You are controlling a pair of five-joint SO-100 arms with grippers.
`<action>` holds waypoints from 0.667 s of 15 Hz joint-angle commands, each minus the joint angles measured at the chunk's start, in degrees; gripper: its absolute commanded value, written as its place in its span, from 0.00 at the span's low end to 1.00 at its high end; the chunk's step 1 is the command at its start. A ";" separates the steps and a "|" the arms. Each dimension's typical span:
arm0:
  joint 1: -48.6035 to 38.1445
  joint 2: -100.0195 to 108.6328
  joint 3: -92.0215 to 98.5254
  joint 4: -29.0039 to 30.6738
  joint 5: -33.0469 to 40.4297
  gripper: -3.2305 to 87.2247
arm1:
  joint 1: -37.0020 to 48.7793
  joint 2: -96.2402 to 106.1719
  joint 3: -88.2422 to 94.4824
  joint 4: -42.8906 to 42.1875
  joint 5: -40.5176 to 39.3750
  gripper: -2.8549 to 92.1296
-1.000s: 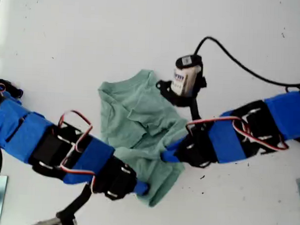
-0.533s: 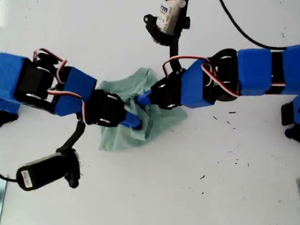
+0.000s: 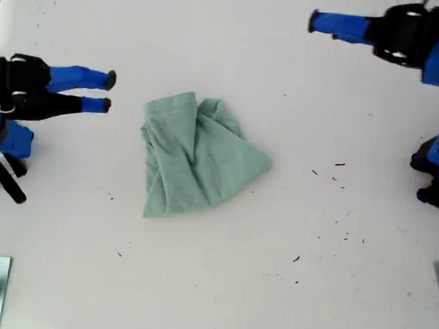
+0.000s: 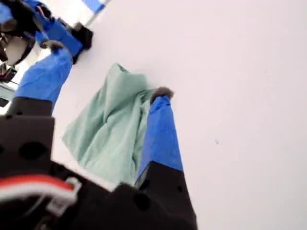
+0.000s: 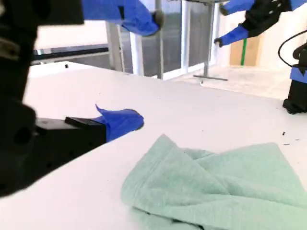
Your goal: Fold t shirt
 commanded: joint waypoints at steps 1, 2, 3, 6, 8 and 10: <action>5.10 11.87 8.70 0.97 -4.04 0.33 | -0.18 18.54 11.34 5.36 0.70 0.37; 6.94 14.50 11.69 1.49 -4.39 0.30 | -1.23 26.98 18.98 7.82 2.64 0.35; 8.53 16.00 13.97 2.46 -4.39 0.29 | -2.64 34.54 27.07 9.93 4.66 0.34; 10.02 21.62 22.24 6.94 -6.15 0.25 | -2.72 34.19 42.80 9.84 13.45 0.32; 7.65 20.83 27.77 8.44 6.94 0.25 | 6.68 33.93 46.67 22.94 26.46 0.30; 7.91 21.62 27.77 8.61 8.09 0.25 | 16.44 33.93 46.67 22.94 0.79 0.28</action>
